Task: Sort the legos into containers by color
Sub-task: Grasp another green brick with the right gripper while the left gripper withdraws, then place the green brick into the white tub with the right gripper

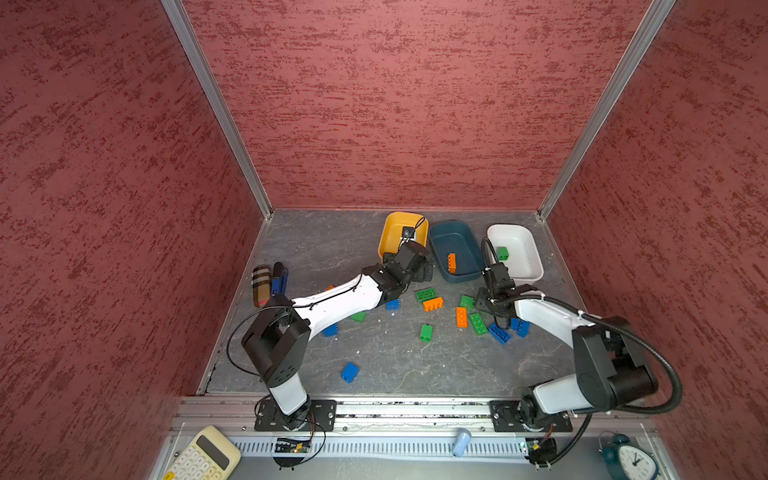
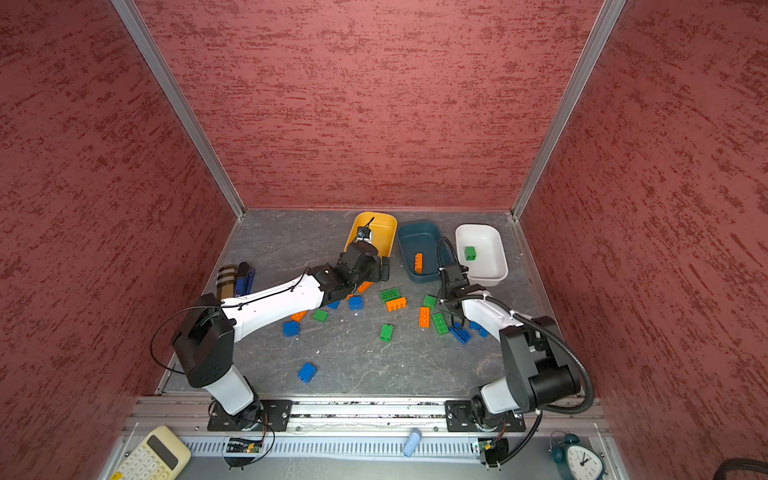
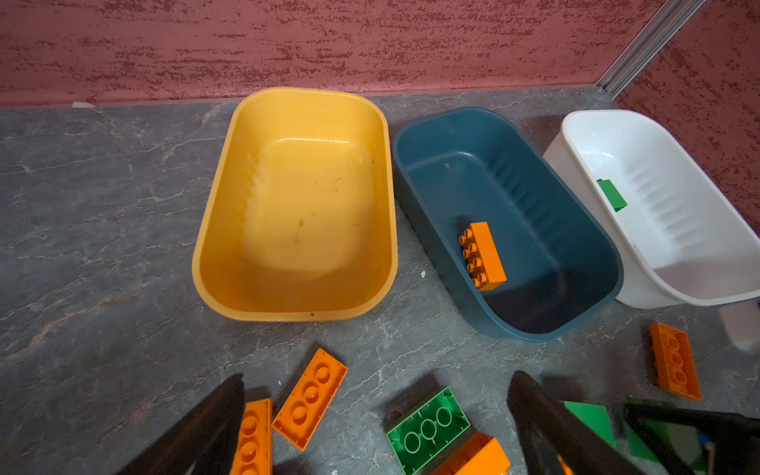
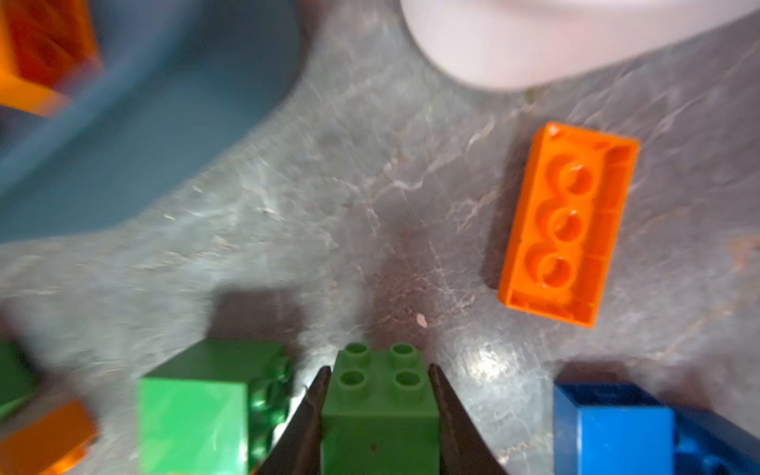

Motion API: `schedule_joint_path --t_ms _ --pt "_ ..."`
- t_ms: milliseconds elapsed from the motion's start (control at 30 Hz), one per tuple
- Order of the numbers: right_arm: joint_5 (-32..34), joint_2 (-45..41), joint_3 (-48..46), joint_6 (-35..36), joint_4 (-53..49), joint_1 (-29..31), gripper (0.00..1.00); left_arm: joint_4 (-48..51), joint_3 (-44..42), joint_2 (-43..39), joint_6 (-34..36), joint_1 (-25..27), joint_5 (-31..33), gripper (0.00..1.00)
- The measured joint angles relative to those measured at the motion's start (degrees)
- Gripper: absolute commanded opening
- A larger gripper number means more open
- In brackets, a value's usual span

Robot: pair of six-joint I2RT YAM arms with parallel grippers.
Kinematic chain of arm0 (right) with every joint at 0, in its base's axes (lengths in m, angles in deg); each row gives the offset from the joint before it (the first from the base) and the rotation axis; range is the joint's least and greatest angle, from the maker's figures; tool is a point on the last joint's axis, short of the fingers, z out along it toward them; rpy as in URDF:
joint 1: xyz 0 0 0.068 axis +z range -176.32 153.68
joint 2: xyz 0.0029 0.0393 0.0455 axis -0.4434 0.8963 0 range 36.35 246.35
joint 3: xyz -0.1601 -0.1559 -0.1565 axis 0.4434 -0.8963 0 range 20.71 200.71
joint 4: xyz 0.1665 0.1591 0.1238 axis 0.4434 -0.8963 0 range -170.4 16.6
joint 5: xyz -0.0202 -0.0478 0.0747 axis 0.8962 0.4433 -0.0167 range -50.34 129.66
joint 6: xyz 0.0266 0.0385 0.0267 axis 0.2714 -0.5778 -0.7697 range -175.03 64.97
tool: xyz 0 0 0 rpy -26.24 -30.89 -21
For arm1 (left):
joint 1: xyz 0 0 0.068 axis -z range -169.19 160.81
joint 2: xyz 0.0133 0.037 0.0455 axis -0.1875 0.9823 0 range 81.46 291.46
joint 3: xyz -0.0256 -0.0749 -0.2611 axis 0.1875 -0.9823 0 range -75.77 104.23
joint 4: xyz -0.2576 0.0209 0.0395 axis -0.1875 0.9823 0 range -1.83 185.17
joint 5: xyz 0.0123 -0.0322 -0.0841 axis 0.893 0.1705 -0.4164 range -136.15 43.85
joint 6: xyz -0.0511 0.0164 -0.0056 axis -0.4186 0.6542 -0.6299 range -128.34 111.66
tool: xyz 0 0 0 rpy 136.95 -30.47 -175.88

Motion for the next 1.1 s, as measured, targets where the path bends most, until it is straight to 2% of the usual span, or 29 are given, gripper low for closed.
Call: schedule_joint_path --t_ms 233,467,767,1100 --pt "0.8 -9.9 0.2 3.6 1.9 -1.5 0.3 -0.2 -1.7 -0.7 -1.7 0.0 0.7 0.99" --pt "-0.7 -8.8 6.6 9.2 1.9 -11.4 0.31 -0.4 -2.8 -1.6 -3.3 0.0 1.6 1.0" --pt "-4.2 8.2 20.7 15.0 1.9 -21.7 0.32 0.0 -4.7 -3.3 -5.2 0.0 3.1 1.0" --pt "-1.1 30.0 39.6 22.1 -3.7 -23.4 0.36 3.0 -6.4 -5.0 -7.5 -1.2 3.3 1.0"
